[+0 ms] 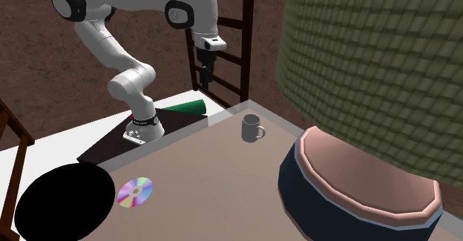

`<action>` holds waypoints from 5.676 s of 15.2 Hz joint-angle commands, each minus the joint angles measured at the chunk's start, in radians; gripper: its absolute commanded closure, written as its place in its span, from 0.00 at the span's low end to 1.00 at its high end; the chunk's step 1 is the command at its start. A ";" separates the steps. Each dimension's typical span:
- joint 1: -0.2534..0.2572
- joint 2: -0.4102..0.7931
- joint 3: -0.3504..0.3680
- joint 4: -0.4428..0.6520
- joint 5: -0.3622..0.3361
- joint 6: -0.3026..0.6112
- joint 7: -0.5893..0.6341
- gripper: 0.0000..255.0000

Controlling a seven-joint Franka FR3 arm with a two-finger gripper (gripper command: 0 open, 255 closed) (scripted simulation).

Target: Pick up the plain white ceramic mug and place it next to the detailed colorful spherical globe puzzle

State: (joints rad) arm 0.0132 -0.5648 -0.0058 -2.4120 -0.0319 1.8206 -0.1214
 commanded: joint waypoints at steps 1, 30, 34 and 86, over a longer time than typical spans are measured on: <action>0.004 0.077 0.000 0.020 0.001 0.068 -0.006 0.00; 0.023 0.674 0.003 0.242 0.012 0.511 -0.063 0.00; 0.023 0.674 0.003 0.242 0.012 0.511 -0.063 1.00; 0.024 0.528 0.004 0.687 0.017 -0.080 -0.073 1.00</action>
State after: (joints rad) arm 0.0371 -0.0397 -0.0018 -1.7442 -0.0152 1.7574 -0.1940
